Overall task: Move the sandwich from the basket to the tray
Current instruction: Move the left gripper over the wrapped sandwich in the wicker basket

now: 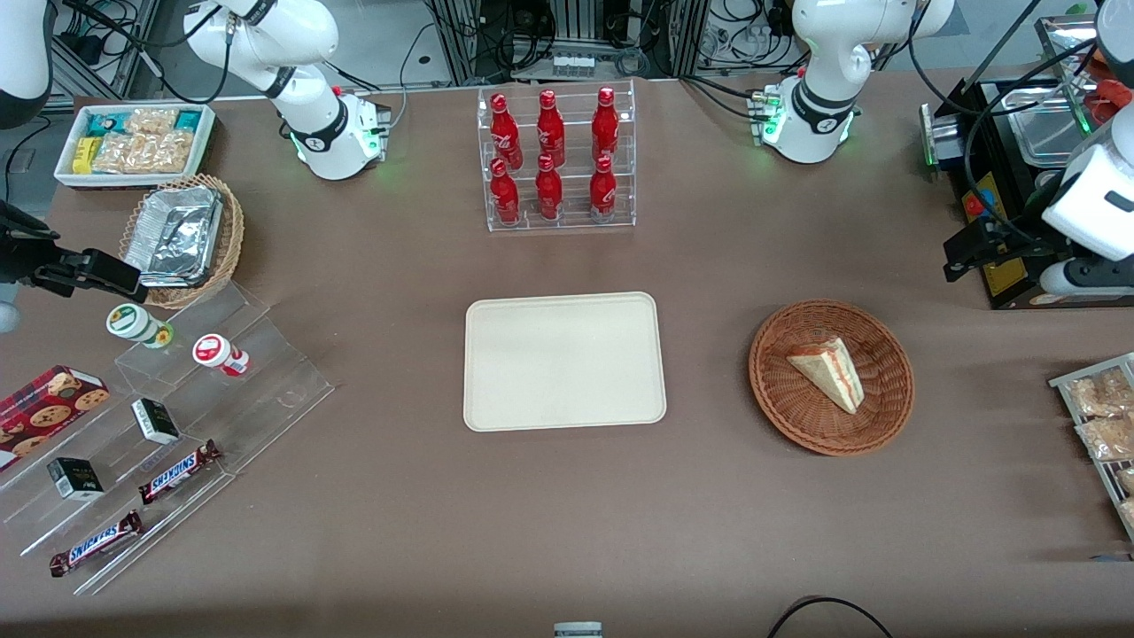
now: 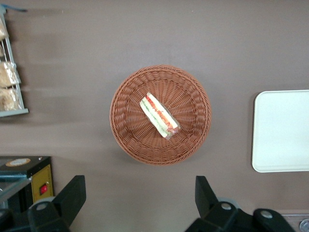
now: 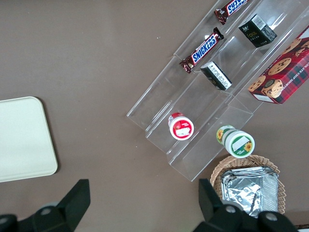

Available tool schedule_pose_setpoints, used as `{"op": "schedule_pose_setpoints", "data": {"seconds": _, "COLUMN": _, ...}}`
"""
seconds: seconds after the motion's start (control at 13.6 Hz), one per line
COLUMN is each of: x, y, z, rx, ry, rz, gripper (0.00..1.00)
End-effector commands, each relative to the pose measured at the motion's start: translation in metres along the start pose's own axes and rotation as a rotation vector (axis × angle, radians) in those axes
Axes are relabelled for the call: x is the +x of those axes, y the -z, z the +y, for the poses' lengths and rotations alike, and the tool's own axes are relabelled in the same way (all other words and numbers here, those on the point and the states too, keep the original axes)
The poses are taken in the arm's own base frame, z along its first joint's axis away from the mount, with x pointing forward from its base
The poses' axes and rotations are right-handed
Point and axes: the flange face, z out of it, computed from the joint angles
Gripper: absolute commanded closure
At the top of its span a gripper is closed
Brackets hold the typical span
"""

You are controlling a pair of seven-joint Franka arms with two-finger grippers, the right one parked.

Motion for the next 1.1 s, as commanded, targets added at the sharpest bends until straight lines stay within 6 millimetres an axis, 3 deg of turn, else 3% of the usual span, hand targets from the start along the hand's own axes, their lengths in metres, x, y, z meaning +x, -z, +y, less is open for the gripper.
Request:
{"op": "schedule_pose_setpoints", "data": {"seconds": 0.0, "x": 0.009, "y": -0.035, "z": 0.003, "rx": 0.007, "ry": 0.04, "rz": -0.041, "gripper": 0.0}}
{"op": "schedule_pose_setpoints", "data": {"seconds": 0.44, "x": 0.014, "y": -0.128, "z": 0.006, "rx": -0.024, "ry": 0.27, "rz": 0.024, "gripper": 0.0}}
{"op": "schedule_pose_setpoints", "data": {"seconds": 0.66, "x": 0.005, "y": -0.181, "z": 0.017, "rx": -0.048, "ry": 0.444, "rz": 0.085, "gripper": 0.0}}
{"op": "schedule_pose_setpoints", "data": {"seconds": 0.81, "x": -0.002, "y": -0.212, "z": 0.03, "rx": -0.052, "ry": 0.471, "rz": 0.083, "gripper": 0.0}}
{"op": "schedule_pose_setpoints", "data": {"seconds": 1.03, "x": -0.007, "y": -0.261, "z": 0.031, "rx": -0.074, "ry": 0.526, "rz": 0.128, "gripper": 0.0}}
